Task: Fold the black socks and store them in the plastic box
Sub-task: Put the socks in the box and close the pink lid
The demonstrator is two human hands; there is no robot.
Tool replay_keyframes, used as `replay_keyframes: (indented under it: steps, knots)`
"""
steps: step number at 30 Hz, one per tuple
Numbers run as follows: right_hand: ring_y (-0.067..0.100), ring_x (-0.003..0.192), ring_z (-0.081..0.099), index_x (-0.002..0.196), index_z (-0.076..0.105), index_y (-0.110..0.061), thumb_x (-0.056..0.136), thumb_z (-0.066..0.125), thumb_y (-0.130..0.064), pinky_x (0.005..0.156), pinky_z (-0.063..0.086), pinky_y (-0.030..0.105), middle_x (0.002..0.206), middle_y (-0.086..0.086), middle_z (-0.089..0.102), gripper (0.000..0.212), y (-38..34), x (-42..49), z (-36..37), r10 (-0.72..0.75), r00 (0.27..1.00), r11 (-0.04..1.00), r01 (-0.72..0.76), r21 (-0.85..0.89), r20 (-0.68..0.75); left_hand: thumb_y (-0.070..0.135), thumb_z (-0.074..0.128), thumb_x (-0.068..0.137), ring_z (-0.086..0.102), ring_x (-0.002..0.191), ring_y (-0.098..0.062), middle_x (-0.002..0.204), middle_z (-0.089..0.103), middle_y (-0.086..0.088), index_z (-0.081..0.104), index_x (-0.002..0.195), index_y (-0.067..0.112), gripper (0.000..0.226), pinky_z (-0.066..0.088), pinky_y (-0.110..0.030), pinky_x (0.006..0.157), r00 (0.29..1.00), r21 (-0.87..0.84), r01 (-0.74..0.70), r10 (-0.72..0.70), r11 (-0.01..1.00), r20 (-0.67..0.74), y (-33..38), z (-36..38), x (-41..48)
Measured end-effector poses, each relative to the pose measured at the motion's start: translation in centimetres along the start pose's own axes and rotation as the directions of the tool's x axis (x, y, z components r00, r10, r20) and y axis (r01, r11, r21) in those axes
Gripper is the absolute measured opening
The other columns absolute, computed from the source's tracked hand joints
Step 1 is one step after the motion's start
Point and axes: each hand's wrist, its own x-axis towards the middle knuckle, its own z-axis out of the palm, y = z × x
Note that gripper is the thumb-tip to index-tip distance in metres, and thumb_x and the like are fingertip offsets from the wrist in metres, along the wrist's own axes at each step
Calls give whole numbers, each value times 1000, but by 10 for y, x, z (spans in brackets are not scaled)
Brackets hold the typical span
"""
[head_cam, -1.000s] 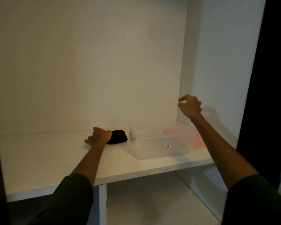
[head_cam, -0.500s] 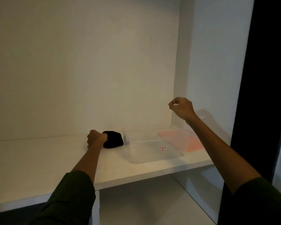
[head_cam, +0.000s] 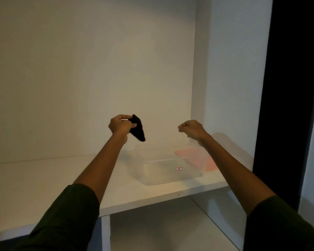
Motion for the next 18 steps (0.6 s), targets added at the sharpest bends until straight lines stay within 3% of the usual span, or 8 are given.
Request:
replay_keyframes:
  steps: [3,7,10,11,12,15,17,18]
  knots:
    - [17,90,52,104,65,-1,90,59,-21,87,47,33,99,7,60,25,-6,-3,17,38,997,995,-45,92,72,-9,73,72,65,100,-25,107,67,-12,69,97,10,31,55,-37,91,996,-48,-72,74,996,40,15,15,-13]
    - [25,86,56,110,51,-6,95,51,-36,83,51,34,93,12,57,34,-12,-7,28,131,951,863,-248,441,279,-11,70,75,65,103,-29,106,66,-15,65,102,2,31,54,-32,83,980,-221,34,11,975,199,23,29,-25]
    - [25,83,63,102,53,-8,95,55,-21,72,56,32,104,15,60,15,-5,-4,26,115,929,745,-315,588,352,-12,70,74,65,99,-29,102,66,-16,64,97,1,27,53,-31,79,973,-178,80,-38,981,226,15,37,-37]
    - [23,83,64,100,51,-9,93,57,-15,68,57,30,111,16,60,10,-1,-4,25,137,933,731,-322,601,334,-12,70,74,65,97,-28,102,66,-16,63,93,2,24,53,-31,78,971,-145,91,-56,985,231,11,38,-39]
    - [23,82,63,107,49,-8,91,59,-10,65,56,30,119,18,57,18,3,-4,23,163,935,733,-328,596,314,-11,70,74,65,95,-28,104,66,-17,62,90,2,22,53,-31,78,964,-111,111,-79,988,255,7,39,-41]
    - [26,88,60,139,32,-1,89,60,-1,71,53,34,130,22,50,58,15,-2,19,222,935,804,-336,490,277,-7,71,77,67,96,-31,112,65,-21,61,99,-7,24,56,-34,78,912,-17,201,-181,979,368,-5,42,-43]
    - [28,90,57,130,42,5,88,60,2,76,52,37,115,23,57,46,18,-3,17,250,920,851,-357,385,301,-1,72,78,69,90,-31,110,67,-22,61,108,-11,34,59,-34,72,894,45,238,-237,970,380,-12,42,-45]
    - [27,86,56,111,52,7,87,61,1,75,52,37,99,19,59,26,19,-1,18,271,907,875,-372,311,322,1,73,78,70,82,-30,106,69,-22,62,107,-11,34,60,-32,66,900,101,225,-247,969,358,-16,42,-45]
